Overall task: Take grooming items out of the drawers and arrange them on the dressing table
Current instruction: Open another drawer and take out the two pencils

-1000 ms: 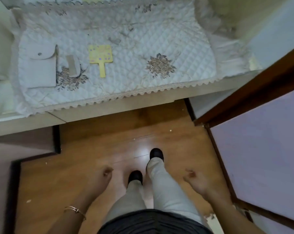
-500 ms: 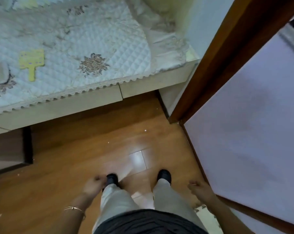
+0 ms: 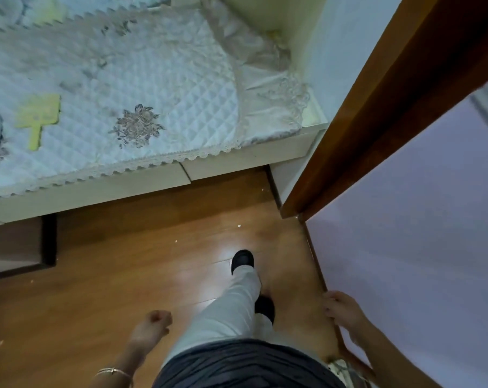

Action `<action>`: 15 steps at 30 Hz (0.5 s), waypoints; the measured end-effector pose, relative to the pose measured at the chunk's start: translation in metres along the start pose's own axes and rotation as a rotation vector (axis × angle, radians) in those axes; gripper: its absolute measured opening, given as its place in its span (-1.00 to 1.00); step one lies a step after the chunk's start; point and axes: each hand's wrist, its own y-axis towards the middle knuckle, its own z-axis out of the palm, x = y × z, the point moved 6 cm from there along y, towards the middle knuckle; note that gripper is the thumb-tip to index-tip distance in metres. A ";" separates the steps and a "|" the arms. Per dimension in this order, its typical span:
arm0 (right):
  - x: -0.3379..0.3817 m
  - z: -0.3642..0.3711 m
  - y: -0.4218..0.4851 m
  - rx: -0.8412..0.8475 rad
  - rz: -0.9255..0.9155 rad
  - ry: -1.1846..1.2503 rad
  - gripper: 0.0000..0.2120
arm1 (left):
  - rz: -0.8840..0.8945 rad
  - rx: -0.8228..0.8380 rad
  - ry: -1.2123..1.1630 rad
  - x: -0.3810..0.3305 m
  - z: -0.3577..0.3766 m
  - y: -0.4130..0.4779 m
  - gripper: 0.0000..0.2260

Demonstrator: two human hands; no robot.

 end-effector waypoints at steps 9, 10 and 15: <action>0.092 -0.015 0.015 0.096 -0.004 0.050 -0.85 | 0.109 0.064 -0.046 -0.128 0.028 0.035 -0.83; 0.109 -0.023 0.018 0.086 -0.029 0.053 -0.82 | 0.121 0.066 -0.068 -0.144 0.028 0.036 -0.88; 0.176 -0.050 0.039 0.062 -0.170 0.030 -0.76 | 0.143 0.039 -0.151 -0.176 0.030 0.043 -0.91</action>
